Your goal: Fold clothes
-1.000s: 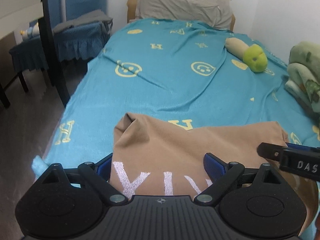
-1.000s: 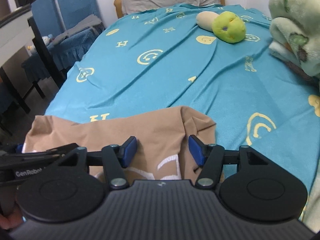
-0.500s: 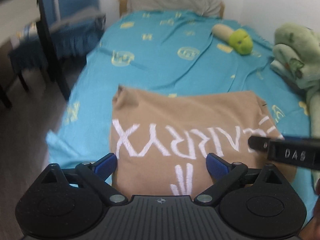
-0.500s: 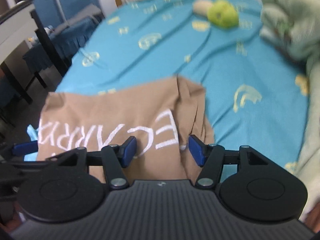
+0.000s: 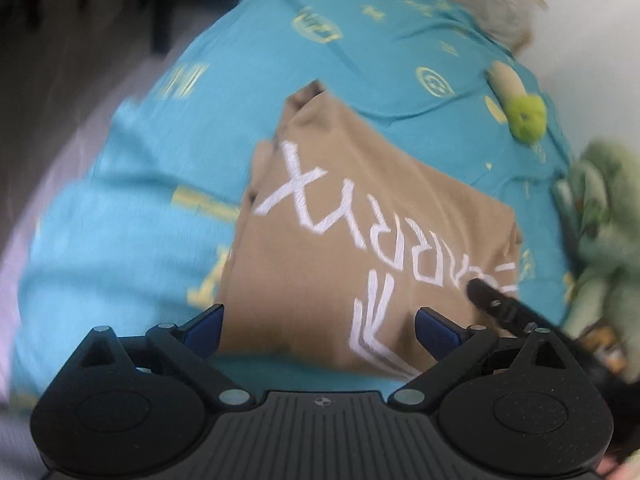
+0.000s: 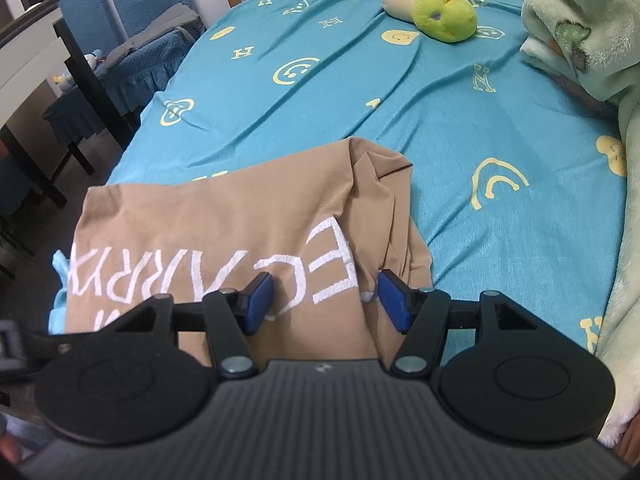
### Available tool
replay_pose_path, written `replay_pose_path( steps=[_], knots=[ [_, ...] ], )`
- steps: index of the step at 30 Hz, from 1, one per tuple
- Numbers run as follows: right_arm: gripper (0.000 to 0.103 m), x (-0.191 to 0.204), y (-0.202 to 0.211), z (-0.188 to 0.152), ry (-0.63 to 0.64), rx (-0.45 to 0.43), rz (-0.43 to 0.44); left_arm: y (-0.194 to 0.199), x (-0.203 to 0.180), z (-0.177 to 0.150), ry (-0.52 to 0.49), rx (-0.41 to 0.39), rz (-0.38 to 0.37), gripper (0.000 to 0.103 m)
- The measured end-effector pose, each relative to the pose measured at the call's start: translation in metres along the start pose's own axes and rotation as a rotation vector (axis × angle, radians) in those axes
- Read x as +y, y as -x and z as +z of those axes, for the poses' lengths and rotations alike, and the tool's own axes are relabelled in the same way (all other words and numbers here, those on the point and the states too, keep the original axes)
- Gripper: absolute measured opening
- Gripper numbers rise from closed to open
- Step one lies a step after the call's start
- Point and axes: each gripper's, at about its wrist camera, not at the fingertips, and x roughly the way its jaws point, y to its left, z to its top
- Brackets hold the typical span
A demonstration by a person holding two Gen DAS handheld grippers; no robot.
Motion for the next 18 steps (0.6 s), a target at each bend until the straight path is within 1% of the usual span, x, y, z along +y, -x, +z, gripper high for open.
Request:
replay_pose_path(
  steps=[2, 4, 5, 6, 9, 12, 14, 15, 16, 18],
  knots=[
    [0.061, 0.000, 0.000, 0.000, -0.004, 0.001, 0.001, 0.008, 0.009, -0.001, 0.103, 0.026, -0.037, 0.100],
    [0.061, -0.001, 0.001, 0.000, -0.007, 0.001, 0.002, 0.013, 0.016, -0.001, 0.202, 0.076, -0.083, 0.100],
    [0.061, -0.001, 0.001, 0.000, -0.009, 0.001, 0.003, 0.014, 0.019, -0.001, 0.242, 0.102, -0.111, 0.100],
    [0.061, -0.001, 0.001, 0.000, -0.011, 0.002, 0.003, 0.015, 0.018, -0.002, 0.255, 0.117, -0.133, 0.100],
    [0.061, 0.000, 0.000, 0.001, -0.015, 0.002, 0.002, 0.011, 0.012, -0.006, 0.239, 0.150, -0.130, 0.100],
    [0.061, -0.001, 0.001, 0.000, -0.022, 0.002, 0.003, -0.010, 0.011, -0.012, 0.250, 0.201, -0.084, 0.100],
    [0.061, -0.002, 0.001, 0.000, -0.028, 0.001, 0.006, -0.024, 0.010, -0.015, 0.234, 0.222, -0.050, 0.100],
    [0.060, -0.003, 0.001, 0.000, -0.031, 0.001, 0.007, -0.031, 0.009, -0.016, 0.226, 0.232, -0.033, 0.103],
    [0.060, -0.004, 0.002, 0.000, -0.035, 0.000, 0.009, -0.035, 0.009, -0.017, 0.221, 0.236, -0.022, 0.103],
    [0.060, -0.005, 0.002, 0.000, -0.043, 0.000, 0.011, -0.032, 0.007, -0.014, 0.224, 0.211, -0.029, 0.103]
  ],
)
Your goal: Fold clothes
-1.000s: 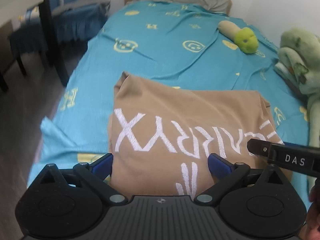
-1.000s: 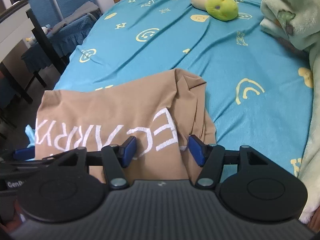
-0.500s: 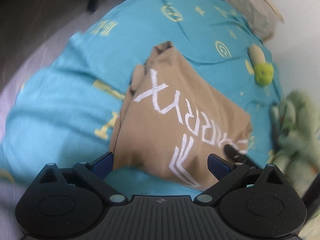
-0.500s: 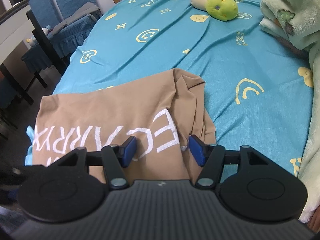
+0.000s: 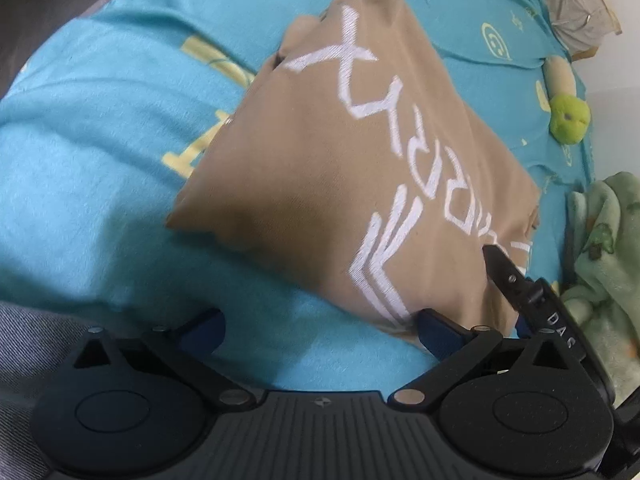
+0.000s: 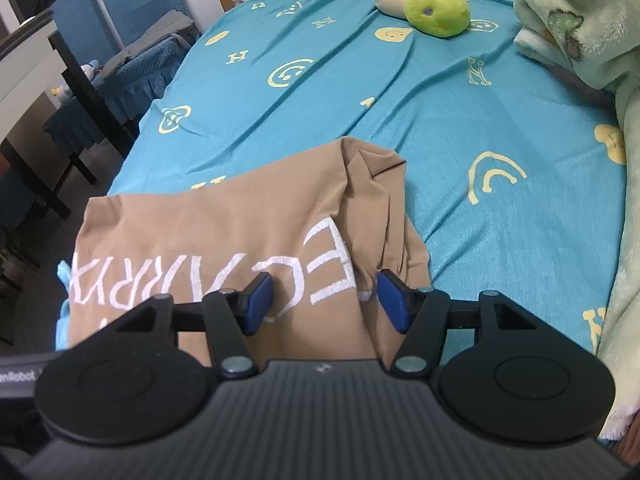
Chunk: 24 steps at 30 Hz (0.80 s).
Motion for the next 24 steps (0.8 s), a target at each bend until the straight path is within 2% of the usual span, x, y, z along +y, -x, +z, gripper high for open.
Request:
replay_pose_path(
  steps=[4, 6, 9, 11, 14, 15, 16, 18, 20, 22, 24],
  knots=[
    [0.060, -0.001, 0.000, 0.000, -0.010, 0.000, 0.004, 0.013, 0.014, 0.005, 0.035, -0.139, -0.108, 0.101],
    [0.060, -0.002, 0.000, 0.000, -0.012, -0.001, 0.004, 0.020, 0.029, 0.008, 0.076, -0.225, -0.187, 0.097],
    [0.060, -0.004, -0.001, 0.000, -0.035, -0.001, 0.011, 0.027, 0.054, 0.010, 0.202, -0.279, -0.349, 0.093],
    [0.060, -0.006, -0.001, 0.001, -0.053, -0.003, 0.014, 0.035, 0.058, 0.006, 0.211, -0.323, -0.453, 0.093],
    [0.060, -0.011, -0.001, 0.002, -0.088, -0.005, 0.020, 0.045, 0.049, -0.005, 0.138, -0.386, -0.544, 0.093],
    [0.060, -0.013, -0.001, 0.002, -0.103, -0.006, 0.023, 0.047, 0.045, -0.009, 0.113, -0.401, -0.558, 0.093],
    [0.060, -0.015, -0.001, 0.002, -0.121, -0.007, 0.030, 0.047, 0.042, -0.011, 0.098, -0.402, -0.538, 0.093],
    [0.060, -0.019, -0.001, 0.002, -0.157, -0.009, 0.043, 0.041, 0.037, -0.013, 0.085, -0.380, -0.457, 0.090],
    [0.060, -0.022, 0.000, 0.002, -0.183, -0.010, 0.053, 0.030, 0.043, -0.017, 0.096, -0.328, -0.386, 0.085],
    [0.060, -0.025, 0.001, 0.003, -0.211, -0.016, 0.061, 0.013, 0.051, -0.016, 0.134, -0.263, -0.334, 0.073],
    [0.061, -0.029, 0.010, 0.003, -0.262, -0.037, 0.095, 0.009, 0.056, -0.013, 0.163, -0.263, -0.333, 0.070]
  ],
)
